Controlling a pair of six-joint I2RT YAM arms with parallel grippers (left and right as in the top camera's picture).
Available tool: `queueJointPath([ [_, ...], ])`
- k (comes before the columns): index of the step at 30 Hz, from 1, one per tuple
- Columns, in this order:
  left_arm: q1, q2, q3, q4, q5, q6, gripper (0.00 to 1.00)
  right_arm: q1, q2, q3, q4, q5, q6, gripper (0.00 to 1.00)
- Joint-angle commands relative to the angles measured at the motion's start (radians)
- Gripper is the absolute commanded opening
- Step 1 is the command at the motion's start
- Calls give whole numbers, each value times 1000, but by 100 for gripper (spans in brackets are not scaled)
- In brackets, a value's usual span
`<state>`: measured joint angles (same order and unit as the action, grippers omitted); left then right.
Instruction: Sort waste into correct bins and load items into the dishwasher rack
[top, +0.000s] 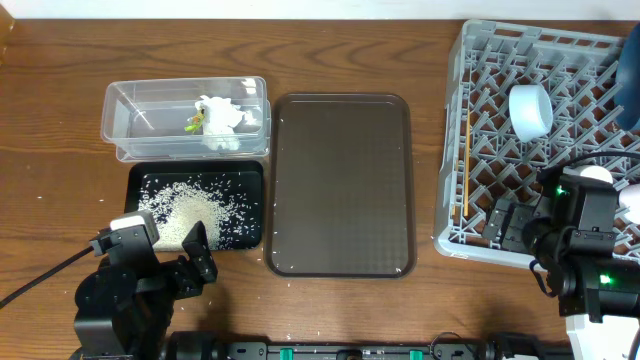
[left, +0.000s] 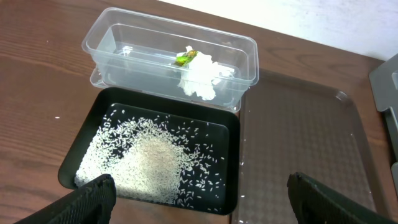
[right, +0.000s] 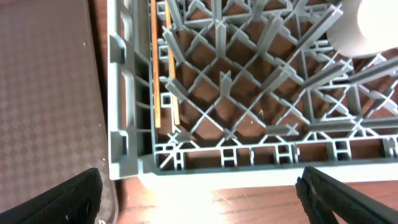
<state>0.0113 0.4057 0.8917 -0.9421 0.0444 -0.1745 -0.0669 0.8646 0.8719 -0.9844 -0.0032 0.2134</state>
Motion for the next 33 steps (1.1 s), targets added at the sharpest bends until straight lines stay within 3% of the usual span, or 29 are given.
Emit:
queueJointPath([
  [1,3,-1,-8,1,-19,21,91,8,-2,-6,-4,10,15,99],
  [11,3,-1,-8,1,-19,21,91,9,-7,-7,-8,10,14,99],
  [18,3,-1,-8,1,-19,21,91,14,-158,-36,31,-13,-2,99],
  [23,3,-1,-8,1,-19,21,91,53,-381,-205,256,-35,-123,99],
  [33,3,-1,-8,1,-19,21,91,71,-777,-685,798,-35,-125,99],
])
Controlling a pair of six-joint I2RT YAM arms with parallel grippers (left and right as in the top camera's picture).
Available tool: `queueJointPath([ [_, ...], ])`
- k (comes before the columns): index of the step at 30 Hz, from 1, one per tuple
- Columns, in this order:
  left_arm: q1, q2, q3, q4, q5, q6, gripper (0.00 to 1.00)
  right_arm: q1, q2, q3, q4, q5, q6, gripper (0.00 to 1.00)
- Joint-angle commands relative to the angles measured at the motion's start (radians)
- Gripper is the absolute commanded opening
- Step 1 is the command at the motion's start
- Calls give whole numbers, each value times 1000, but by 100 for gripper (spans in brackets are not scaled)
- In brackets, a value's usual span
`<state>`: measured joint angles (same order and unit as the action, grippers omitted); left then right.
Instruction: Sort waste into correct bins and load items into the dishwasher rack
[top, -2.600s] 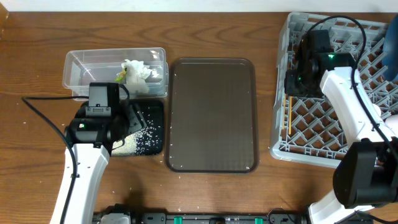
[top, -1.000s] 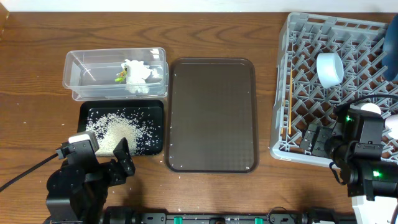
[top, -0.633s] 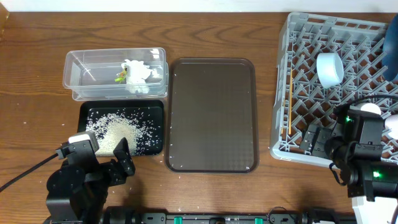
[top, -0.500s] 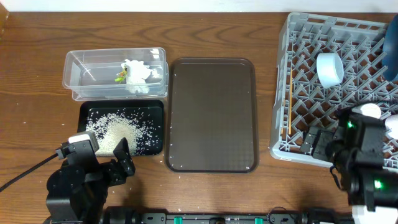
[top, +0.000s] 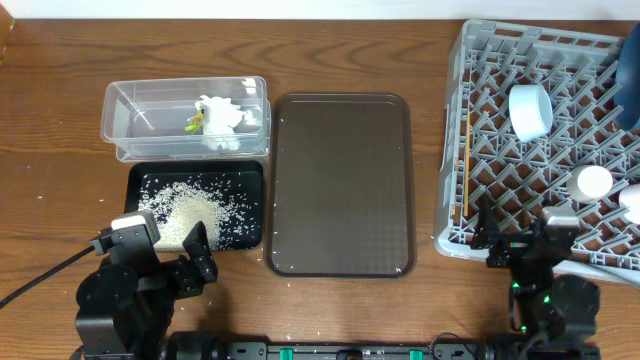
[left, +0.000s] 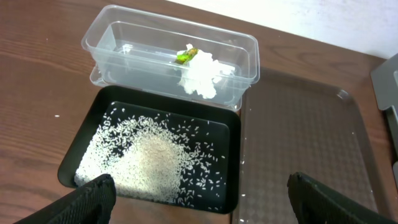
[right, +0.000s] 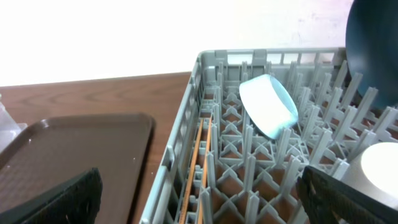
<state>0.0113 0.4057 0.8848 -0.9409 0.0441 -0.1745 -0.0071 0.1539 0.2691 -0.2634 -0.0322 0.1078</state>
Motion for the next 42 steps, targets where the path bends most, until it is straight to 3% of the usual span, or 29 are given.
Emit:
queueJointPath([
  [1,3,-1,-2,0,-19,21,91,11,-85,-116,126,-6,-19,99],
  [6,3,-1,-2,0,-19,21,91,10,-127,-256,292,14,-19,99],
  [8,3,-1,-2,0,-19,21,91,11,-127,-264,184,9,-19,99],
  [42,3,-1,-2,0,-19,21,91,13,-122,-263,190,17,-19,99],
])
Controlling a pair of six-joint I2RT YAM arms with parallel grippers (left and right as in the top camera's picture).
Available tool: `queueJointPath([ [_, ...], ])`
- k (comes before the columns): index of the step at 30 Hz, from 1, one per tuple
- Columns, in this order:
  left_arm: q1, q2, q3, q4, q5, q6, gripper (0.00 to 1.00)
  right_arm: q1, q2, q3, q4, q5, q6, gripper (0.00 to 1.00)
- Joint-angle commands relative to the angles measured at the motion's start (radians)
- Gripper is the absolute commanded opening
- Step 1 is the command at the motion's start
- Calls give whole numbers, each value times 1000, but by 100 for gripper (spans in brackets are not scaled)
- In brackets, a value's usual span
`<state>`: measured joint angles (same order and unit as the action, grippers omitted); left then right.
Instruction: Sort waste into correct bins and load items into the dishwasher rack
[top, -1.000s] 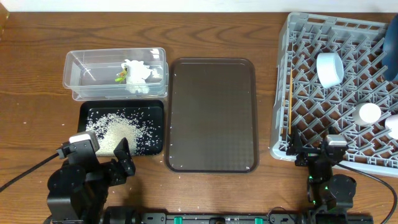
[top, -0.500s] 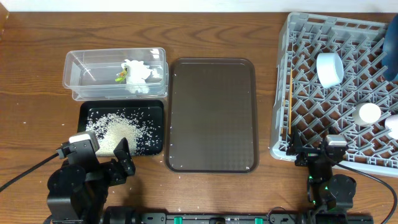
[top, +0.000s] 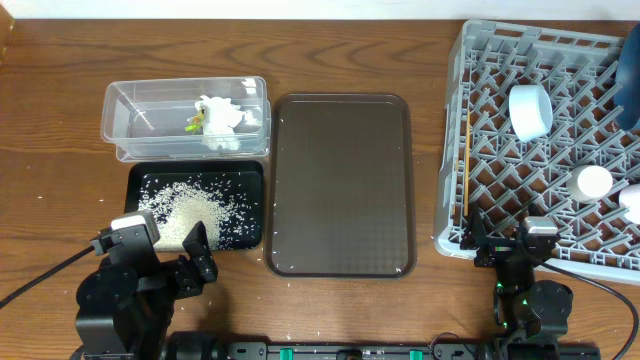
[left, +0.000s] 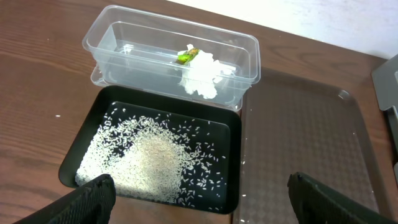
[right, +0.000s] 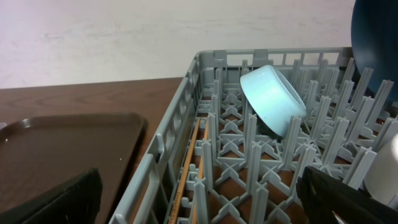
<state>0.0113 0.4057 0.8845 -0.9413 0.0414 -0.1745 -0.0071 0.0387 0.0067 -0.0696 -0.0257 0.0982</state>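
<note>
The grey dishwasher rack (top: 500, 60) stands at the right and holds a light blue bowl (top: 529, 110), a pair of chopsticks (top: 465, 170), a white cup (top: 593, 182) and a dark blue plate (right: 376, 43). A clear bin (top: 130, 130) holds white tissue and a green scrap. In front of it a black tray (top: 250, 205) holds rice. My left gripper (left: 199, 202) is open and empty just in front of the black tray. My right gripper (right: 199, 199) is open and empty at the rack's front left corner, looking along the chopsticks (right: 186, 174) toward the bowl (right: 272, 99).
A brown serving tray (top: 342, 183) lies between the bins and the rack with nothing on it. A few rice grains are scattered on the wooden table near the black tray. Both arm bases sit at the table's front edge.
My right arm has shifted a little left and back toward the table's front edge; its camera sits slightly lower and nearer the rack's wall. The left arm has not moved.
At first my right gripper hung open over the rack's front left corner, looking straight down on the chopsticks. Then it was drawn back in front of the rack, looking level across it. It has since settled slightly lower; the left gripper stayed open throughout.
</note>
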Motion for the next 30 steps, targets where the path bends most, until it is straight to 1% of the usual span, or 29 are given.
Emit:
queueJointPath([
  [1,3,-1,-1,0,-16,21,91,13,-7,-1,-4,11,-10,99],
  [7,6,-22,-23,-18,-28,33,91,13,-7,-1,-5,11,-10,99],
  [10,33,-73,-111,16,-28,33,91,13,-7,-1,-4,11,-10,99],
  [12,46,-115,-196,78,-28,32,91,13,-7,-1,-4,11,-10,99],
  [14,56,-177,-329,206,-27,32,91,13,-7,-1,-4,11,-10,99],
  [15,58,-192,-364,244,-27,32,91,13,-7,-1,-4,11,-10,99],
  [20,58,-314,-638,593,-27,32,91,13,-7,-1,-4,11,-10,99],
  [24,58,-370,-790,822,-28,33,91,13,-7,-1,-4,11,-10,99],
  [26,58,-391,-853,889,-27,32,91,13,-7,-1,-4,11,-10,99],
  [27,56,-405,-879,899,-20,31,91,13,-7,-1,-4,11,-10,99],
  [28,53,-404,-880,874,-14,32,91,13,-7,-1,-4,11,-10,99],
  [30,46,-404,-880,877,-13,32,91,13,-7,-1,-4,11,-10,99],
])
